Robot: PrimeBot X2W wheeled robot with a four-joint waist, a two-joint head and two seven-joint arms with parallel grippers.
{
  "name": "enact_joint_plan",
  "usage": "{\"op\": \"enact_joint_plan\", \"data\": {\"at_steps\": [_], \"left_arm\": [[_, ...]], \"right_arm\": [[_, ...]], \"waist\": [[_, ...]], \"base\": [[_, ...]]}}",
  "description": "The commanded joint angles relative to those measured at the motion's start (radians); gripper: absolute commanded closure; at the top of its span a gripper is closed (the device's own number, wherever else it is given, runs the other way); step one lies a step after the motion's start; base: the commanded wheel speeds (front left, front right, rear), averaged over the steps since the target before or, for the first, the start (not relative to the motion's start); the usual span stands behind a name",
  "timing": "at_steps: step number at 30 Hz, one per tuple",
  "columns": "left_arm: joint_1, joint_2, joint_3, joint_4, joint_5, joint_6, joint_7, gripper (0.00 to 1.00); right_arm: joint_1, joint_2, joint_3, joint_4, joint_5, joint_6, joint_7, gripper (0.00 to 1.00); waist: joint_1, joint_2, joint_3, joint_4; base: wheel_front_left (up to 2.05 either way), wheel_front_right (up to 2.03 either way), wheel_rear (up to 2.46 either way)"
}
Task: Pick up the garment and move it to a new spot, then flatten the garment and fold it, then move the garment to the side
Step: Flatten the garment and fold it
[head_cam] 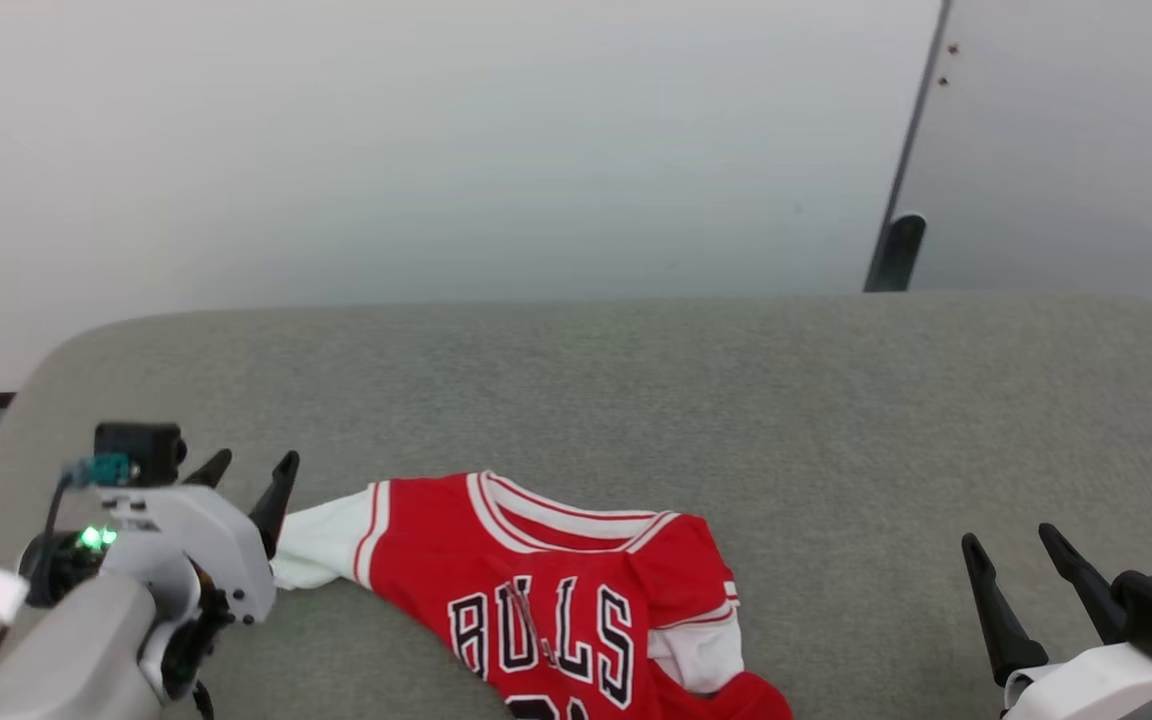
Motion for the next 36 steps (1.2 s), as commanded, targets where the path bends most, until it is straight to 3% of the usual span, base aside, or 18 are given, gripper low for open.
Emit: {"op": "enact_joint_plan", "data": {"at_steps": [1, 7, 14, 18, 26, 36], "left_arm": [[0.019, -0.001, 0.005, -0.010, 0.006, 0.007, -0.027, 0.00], [0.084, 0.005, 0.028, -0.067, 0.030, 0.028, -0.151, 0.00], [0.154, 0.015, 0.119, -0.184, 0.129, 0.088, -0.181, 0.00], [0.232, -0.004, 0.215, -0.271, 0.218, 0.111, -0.179, 0.00], [0.364, -0.075, 0.375, -0.348, 0.342, 0.120, -0.180, 0.00], [0.429, -0.165, 0.492, -0.341, 0.440, 0.097, -0.180, 0.00]], "right_arm": [[0.017, -0.001, 0.002, 0.002, -0.001, 0.000, -0.006, 0.00], [0.026, 0.001, 0.008, 0.009, 0.009, 0.000, 0.001, 0.00], [0.043, -0.021, 0.041, 0.018, 0.050, 0.000, 0.055, 0.00], [0.033, -0.054, 0.087, 0.027, 0.110, 0.000, 0.159, 0.00], [-0.015, -0.181, 0.211, 0.022, 0.256, 0.000, 0.427, 0.00], [-0.068, -0.236, 0.266, 0.041, 0.342, 0.000, 0.594, 0.00]], "waist": [[0.0000, 0.0000, -0.015, 0.021], [0.0000, 0.0000, -0.031, 0.064], [0.0000, 0.0000, -0.033, 0.137], [0.0000, 0.0000, -0.033, 0.178], [0.0000, 0.0000, -0.038, 0.248], [0.0000, 0.0000, -0.031, 0.344]], "base": [[0.00, 0.00, 0.00], [0.00, 0.00, 0.00], [0.00, 0.00, 0.00], [0.00, 0.00, 0.00], [0.00, 0.00, 0.00], [0.00, 0.00, 0.00]]}}
